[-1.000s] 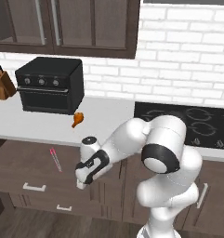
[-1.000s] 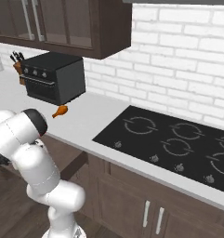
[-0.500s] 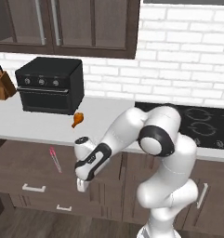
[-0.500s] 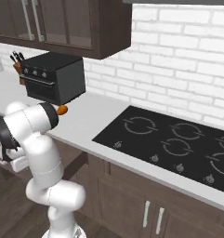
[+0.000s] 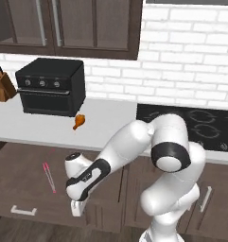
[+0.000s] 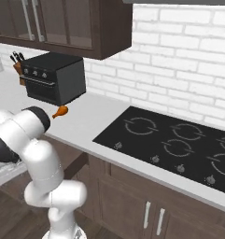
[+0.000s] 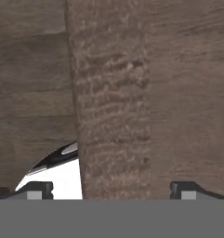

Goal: Pick the tongs from the drawer and place it on the counter.

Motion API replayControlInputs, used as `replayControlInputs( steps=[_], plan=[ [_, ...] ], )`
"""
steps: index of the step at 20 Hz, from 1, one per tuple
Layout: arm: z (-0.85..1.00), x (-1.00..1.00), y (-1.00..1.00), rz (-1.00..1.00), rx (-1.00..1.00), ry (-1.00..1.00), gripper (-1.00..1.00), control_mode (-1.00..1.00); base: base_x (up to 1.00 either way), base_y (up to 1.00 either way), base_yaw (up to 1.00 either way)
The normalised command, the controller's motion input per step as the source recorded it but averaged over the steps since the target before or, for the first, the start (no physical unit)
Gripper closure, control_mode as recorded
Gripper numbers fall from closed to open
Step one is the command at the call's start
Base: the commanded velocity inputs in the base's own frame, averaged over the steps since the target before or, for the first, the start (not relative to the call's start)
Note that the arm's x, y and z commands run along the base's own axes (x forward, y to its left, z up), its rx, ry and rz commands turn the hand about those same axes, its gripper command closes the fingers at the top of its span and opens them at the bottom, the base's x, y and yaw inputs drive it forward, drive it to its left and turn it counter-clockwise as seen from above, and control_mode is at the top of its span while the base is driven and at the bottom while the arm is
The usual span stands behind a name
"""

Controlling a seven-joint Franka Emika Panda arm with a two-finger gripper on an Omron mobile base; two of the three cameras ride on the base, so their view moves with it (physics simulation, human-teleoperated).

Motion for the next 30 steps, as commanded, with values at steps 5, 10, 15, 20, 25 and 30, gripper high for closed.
replayControlInputs(
  steps=[5, 10, 15, 20, 25, 30],
  plan=[
    [-0.02, -1.0, 0.57, 0.19, -0.08, 0.03, -1.0, -1.0, 0.0, 0.0, 0.0],
    [0.74, -0.71, 0.65, 0.03, -0.01, -0.19, -1.0, -1.0, 0.0, 0.0, 0.0],
    [1.0, 0.22, 0.46, -0.19, 0.0, -0.02, -1.0, -1.0, 0.0, 0.0, 0.0],
    [0.93, 0.88, 0.51, -0.33, 0.0, 0.01, -1.0, -1.0, 0.0, 0.0, 0.0],
    [0.03, 1.0, 0.15, -0.56, -0.08, 0.07, -1.0, -1.0, 0.0, 0.0, 0.0],
    [-0.37, 0.79, 0.23, -0.5, -0.15, 0.11, -1.0, -1.0, 0.0, 0.0, 0.0]
  ],
)
